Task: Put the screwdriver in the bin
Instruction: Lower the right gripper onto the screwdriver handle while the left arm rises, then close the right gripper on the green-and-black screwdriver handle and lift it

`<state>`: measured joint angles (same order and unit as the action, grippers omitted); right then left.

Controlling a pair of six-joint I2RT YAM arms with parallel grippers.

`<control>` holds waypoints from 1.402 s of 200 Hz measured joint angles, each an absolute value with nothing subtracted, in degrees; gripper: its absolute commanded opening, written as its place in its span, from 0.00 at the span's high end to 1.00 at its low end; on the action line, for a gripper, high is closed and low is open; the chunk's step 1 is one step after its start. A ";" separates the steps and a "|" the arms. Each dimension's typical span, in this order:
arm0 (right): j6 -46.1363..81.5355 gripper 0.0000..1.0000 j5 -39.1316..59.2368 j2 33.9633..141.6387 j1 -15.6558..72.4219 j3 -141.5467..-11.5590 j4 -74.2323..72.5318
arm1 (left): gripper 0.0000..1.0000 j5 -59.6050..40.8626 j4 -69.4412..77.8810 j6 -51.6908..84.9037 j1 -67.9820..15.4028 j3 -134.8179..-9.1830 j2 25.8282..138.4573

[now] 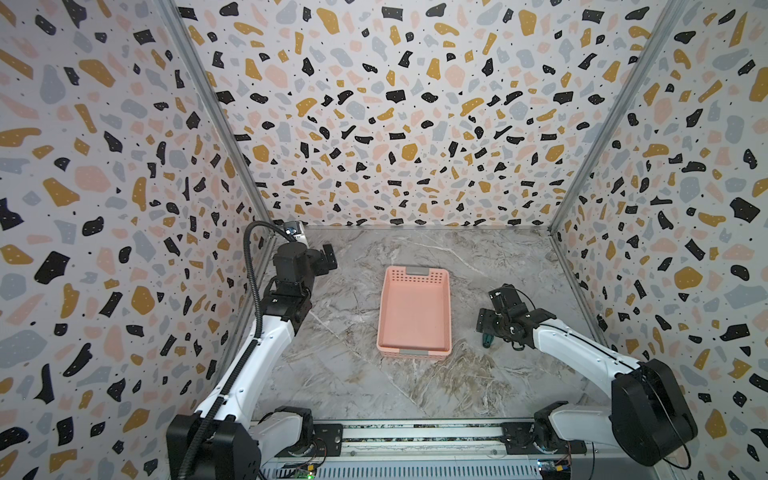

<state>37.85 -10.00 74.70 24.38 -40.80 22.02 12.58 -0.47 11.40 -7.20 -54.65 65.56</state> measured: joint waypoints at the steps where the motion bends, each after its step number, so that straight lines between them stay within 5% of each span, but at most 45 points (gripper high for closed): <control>1: 37.91 0.27 -10.02 74.74 24.38 -40.77 22.02 | 0.01 12.58 -0.47 11.40 -7.20 -54.65 65.54; 106: 38.63 0.48 -10.74 82.74 24.34 -38.92 17.87 | 0.00 14.13 -1.17 11.40 -7.20 -54.65 65.28; 178: 38.28 0.71 -10.09 83.40 24.34 -38.92 16.56 | 0.00 14.31 -1.32 11.38 -7.20 -54.65 65.39; 280: 36.93 0.77 -14.61 68.55 25.10 -45.52 26.74 | 0.01 14.22 -1.78 11.44 -7.20 -54.65 65.91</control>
<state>36.93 -14.61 68.55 25.10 -45.52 26.74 14.22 -1.78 11.44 -7.20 -54.65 65.91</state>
